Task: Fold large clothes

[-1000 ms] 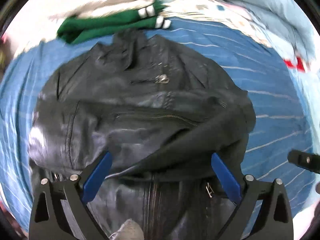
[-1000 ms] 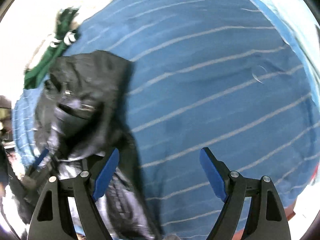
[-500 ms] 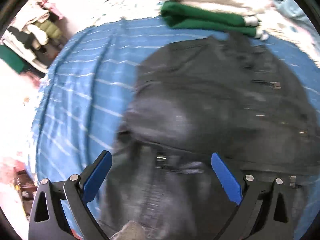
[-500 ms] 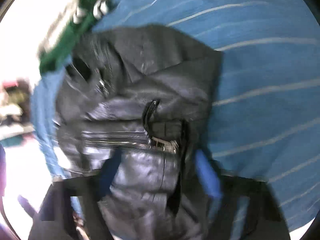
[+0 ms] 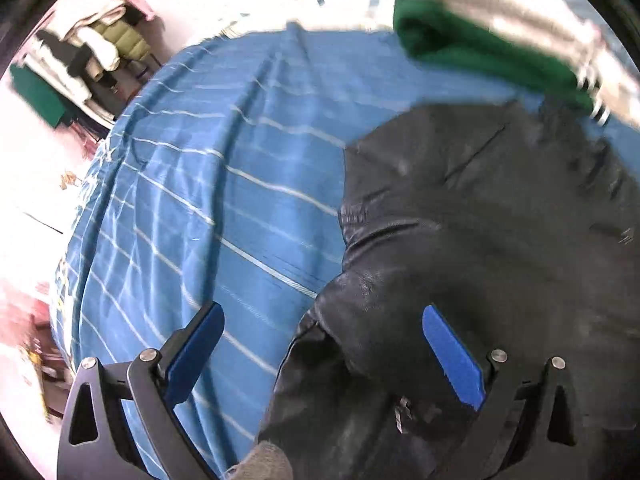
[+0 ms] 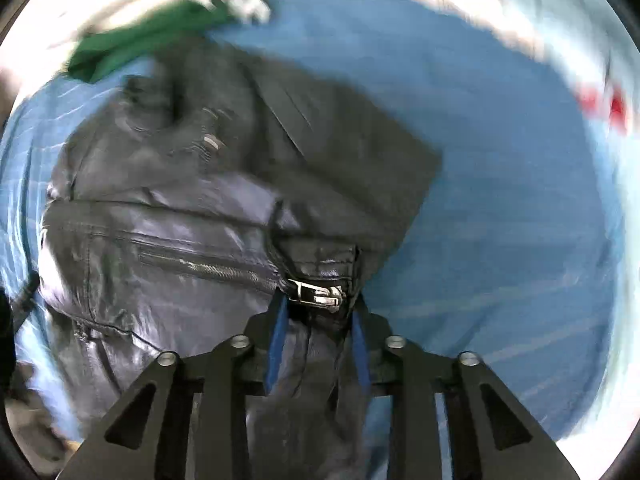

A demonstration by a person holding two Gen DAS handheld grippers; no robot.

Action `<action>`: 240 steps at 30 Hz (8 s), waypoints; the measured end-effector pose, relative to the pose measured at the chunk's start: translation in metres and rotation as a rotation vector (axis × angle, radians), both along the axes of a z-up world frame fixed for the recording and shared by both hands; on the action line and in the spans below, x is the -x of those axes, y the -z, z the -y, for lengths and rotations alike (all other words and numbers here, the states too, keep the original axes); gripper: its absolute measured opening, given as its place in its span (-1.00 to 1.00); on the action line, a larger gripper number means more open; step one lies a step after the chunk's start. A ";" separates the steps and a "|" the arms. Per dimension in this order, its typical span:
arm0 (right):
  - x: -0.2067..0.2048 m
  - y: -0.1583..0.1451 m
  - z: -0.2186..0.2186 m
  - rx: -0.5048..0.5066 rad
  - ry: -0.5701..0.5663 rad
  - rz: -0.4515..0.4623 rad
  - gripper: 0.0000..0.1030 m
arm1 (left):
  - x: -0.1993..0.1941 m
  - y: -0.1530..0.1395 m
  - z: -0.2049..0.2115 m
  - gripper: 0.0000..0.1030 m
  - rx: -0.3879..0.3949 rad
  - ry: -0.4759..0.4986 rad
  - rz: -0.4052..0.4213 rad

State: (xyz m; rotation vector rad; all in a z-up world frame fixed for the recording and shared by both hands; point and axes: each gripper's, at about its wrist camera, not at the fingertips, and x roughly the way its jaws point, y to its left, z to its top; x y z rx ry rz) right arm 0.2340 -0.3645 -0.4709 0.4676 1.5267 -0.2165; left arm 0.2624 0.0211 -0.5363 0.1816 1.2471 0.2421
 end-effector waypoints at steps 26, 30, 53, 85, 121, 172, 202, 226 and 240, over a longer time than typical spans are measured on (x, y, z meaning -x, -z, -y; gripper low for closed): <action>-0.041 -0.008 0.019 -0.071 -0.024 -0.005 -0.16 | 0.005 -0.001 -0.031 1.00 0.110 0.030 0.027; -0.035 0.028 0.026 -0.097 -0.038 -0.131 -0.02 | 0.004 0.023 -0.023 1.00 0.083 0.025 -0.038; -0.044 0.006 0.021 0.193 -0.107 -0.060 -0.47 | -0.015 0.007 -0.007 1.00 0.045 0.028 -0.004; 0.078 0.020 -0.004 -0.066 -0.232 -0.181 0.06 | 0.060 0.004 0.033 1.00 -0.086 -0.042 -0.072; 0.103 -0.011 0.268 0.044 -0.314 -0.188 0.56 | 0.248 0.056 0.360 1.00 -0.602 0.085 -0.259; -0.142 -0.037 -0.333 -0.442 -0.653 -0.071 0.32 | 0.181 -0.032 -0.118 0.24 0.340 -0.532 -0.068; -0.076 0.014 0.060 -0.571 0.210 0.152 -0.76 | 0.139 -0.008 -0.073 0.93 0.143 -0.436 -0.137; -0.049 0.012 -0.096 -0.157 -0.581 -0.031 -0.67 | 0.165 -0.021 -0.045 0.93 0.125 -0.478 -0.121; -0.099 -0.018 0.015 -0.192 -0.374 -0.052 -0.64 | 0.069 -0.020 0.048 0.93 0.270 -0.277 -0.021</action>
